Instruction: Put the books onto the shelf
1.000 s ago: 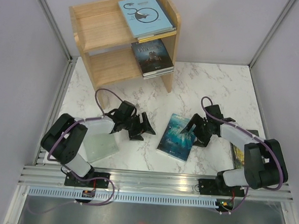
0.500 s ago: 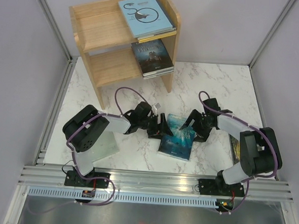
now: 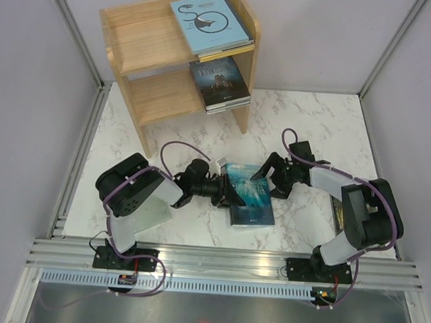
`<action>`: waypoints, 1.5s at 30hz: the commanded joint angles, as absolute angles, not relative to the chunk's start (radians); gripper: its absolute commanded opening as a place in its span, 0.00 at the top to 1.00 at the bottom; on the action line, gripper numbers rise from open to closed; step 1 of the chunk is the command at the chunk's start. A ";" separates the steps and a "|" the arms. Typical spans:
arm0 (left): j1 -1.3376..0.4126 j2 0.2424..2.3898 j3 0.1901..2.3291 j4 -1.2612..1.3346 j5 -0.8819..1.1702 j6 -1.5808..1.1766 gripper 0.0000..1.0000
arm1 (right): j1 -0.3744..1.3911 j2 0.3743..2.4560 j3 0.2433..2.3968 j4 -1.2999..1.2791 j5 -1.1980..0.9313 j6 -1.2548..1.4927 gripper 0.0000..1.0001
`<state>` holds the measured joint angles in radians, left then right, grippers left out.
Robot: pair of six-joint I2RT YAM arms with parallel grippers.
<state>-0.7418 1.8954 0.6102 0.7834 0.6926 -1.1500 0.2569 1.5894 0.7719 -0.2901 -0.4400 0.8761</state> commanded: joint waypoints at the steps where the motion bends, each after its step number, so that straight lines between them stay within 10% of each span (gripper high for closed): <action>1: -0.764 1.867 0.617 0.769 0.640 -1.138 0.95 | 0.282 1.629 0.681 -0.256 -0.388 0.864 0.06; 26: -0.710 1.180 0.517 0.566 0.460 -1.318 0.98 | 0.284 1.178 0.762 -0.482 -0.540 0.910 0.02; 45: -0.709 0.979 0.535 0.532 0.331 -1.345 0.98 | 0.344 0.977 0.591 -0.037 -0.758 1.209 0.02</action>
